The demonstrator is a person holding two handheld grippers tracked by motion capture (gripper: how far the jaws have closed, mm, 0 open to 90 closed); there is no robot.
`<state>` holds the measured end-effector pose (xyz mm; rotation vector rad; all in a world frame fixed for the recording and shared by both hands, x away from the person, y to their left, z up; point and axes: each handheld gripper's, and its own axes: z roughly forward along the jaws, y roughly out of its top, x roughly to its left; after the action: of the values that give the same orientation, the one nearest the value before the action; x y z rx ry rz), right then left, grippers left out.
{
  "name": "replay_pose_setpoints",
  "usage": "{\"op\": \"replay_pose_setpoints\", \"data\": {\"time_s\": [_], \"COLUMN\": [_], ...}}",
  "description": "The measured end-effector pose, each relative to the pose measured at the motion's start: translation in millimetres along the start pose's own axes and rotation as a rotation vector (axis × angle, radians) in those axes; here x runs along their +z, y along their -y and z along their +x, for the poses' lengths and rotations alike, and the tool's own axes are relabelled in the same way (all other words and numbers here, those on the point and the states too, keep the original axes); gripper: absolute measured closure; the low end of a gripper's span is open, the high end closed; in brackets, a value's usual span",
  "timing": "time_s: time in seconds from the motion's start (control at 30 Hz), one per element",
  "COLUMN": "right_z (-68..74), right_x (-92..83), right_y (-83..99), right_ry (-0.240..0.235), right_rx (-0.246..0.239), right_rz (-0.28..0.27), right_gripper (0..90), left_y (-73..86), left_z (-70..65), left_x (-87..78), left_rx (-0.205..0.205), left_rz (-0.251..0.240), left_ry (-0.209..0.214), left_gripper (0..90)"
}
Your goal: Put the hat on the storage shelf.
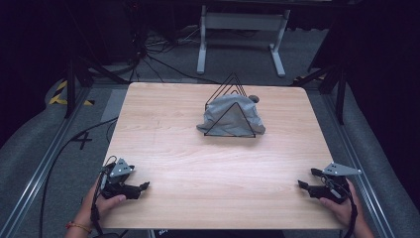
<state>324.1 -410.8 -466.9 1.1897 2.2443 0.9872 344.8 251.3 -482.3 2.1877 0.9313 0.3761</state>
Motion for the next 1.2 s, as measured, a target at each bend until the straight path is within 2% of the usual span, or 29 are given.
{"op": "replay_pose_setpoints", "data": {"time_s": [0.27, 1.2], "right_z": [-2.3, -2.8], "right_x": [0.2, 0.3], "right_y": [0.3, 0.1], "right_ry": [0.035, 0.038], "right_rx": [0.029, 0.034], "right_rz": [-0.003, -0.002], "right_gripper": [24.6, 24.3], "left_y": [0.0, 0.4], "left_z": [0.0, 0.0], "left_x": [0.0, 0.2], "left_rx": [-0.001, -0.007], "left_rz": [0.0, -0.002], "left_ry": [0.0, 0.005], "left_gripper": [15.0, 14.9]}}
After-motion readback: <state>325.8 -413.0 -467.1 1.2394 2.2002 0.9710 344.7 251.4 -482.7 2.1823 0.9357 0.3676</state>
